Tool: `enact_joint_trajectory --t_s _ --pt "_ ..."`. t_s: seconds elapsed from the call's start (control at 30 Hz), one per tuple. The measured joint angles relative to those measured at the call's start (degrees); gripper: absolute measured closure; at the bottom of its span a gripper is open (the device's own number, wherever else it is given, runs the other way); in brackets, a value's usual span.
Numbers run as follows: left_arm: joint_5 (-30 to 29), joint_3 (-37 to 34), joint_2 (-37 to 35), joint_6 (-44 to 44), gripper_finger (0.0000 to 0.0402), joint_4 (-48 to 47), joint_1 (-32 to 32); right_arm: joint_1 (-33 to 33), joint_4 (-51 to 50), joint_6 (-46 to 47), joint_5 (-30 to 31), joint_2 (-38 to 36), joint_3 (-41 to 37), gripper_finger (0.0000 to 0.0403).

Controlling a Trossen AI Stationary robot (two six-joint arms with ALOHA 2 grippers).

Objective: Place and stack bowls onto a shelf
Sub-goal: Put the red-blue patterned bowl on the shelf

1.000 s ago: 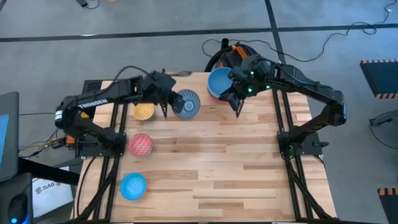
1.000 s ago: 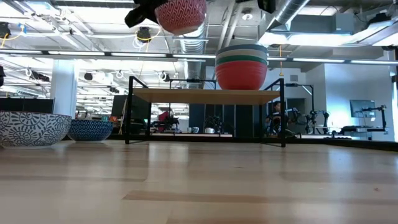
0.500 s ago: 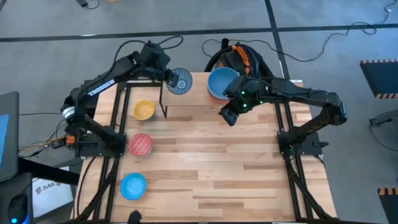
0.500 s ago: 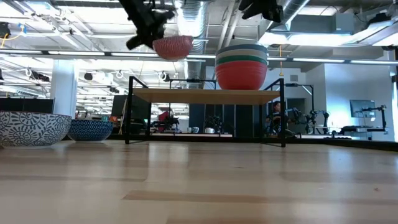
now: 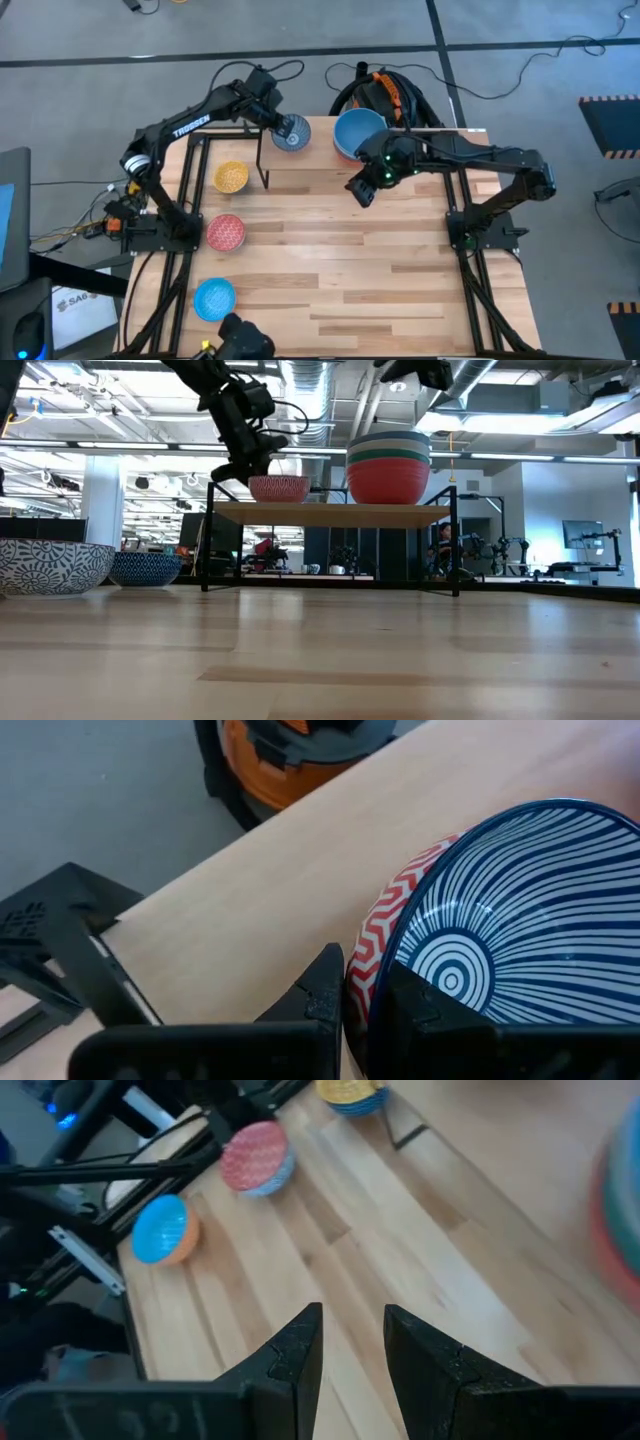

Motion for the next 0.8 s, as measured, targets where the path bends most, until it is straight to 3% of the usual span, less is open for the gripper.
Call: enact_joint_trajectory --t_s 0.27,0.5,0.7,0.8 --pt "-2.64 0.16 0.25 -0.73 0.0367 0.20 0.37 1.27 2.73 0.59 -0.02 0.03 0.02 0.0269" --pt "-2.93 3.31 0.06 -2.27 0.0279 -2.17 -0.38 1.51 2.59 -2.81 -0.11 0.03 0.02 0.0266" --pt "-7.16 7.68 -2.05 -3.76 0.0211 -8.31 -2.49 0.61 2.39 -6.43 -0.76 0.03 0.02 0.0253" --pt "-10.29 7.15 -6.16 -5.94 0.0195 -8.00 -5.64 -0.33 2.43 -9.35 -4.44 0.04 0.02 0.0249"
